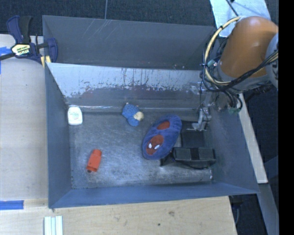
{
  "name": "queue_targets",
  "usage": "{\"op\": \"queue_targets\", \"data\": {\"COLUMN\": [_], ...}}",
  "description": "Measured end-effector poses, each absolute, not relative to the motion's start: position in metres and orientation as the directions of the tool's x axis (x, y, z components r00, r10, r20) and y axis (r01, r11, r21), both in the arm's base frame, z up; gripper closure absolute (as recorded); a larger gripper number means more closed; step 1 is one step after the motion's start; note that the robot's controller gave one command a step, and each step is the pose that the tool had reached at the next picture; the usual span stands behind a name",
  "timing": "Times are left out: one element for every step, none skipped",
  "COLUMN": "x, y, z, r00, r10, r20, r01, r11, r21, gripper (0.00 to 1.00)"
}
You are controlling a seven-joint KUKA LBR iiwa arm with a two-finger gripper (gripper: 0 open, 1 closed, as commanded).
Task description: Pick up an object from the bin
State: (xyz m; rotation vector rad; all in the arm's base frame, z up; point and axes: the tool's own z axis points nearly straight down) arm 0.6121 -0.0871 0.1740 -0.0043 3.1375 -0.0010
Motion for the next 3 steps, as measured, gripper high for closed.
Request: {"op": "queue_targets", "data": {"x": [0.582, 0.583, 0.598], "y": [-0.126, -0.126, -0.128], "z": [0.069, 0.071, 0.21], "r00": [-0.971, -0.972, -0.97], "r10": [0.237, 0.234, 0.244], "r20": [-0.004, -0.007, -0.014], "r01": [0.237, 0.234, 0.244], "r11": [0.971, 0.972, 0.97], "r21": [0.0, -0.001, 0.001], "gripper": [0.0, 1.0, 1.0]}}
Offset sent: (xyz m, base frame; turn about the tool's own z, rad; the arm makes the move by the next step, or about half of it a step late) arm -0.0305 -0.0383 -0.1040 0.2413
